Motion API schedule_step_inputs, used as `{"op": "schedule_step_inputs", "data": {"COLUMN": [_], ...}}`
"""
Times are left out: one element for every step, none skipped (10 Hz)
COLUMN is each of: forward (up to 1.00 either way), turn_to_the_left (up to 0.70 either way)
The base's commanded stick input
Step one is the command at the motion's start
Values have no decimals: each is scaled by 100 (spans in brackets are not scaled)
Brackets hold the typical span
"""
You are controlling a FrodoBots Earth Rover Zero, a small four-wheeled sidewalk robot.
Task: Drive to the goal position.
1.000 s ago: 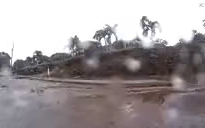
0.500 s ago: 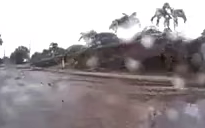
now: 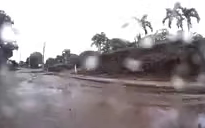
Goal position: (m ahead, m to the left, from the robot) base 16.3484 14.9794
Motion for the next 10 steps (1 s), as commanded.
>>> {"op": "schedule_step_inputs", "data": {"forward": [85, 67, 48, 30, 11, 0, 0, 0, 0, 0], "turn_to_the_left": [0, 21, 15, 9, 4, 0, 0, 0, 0, 0]}}
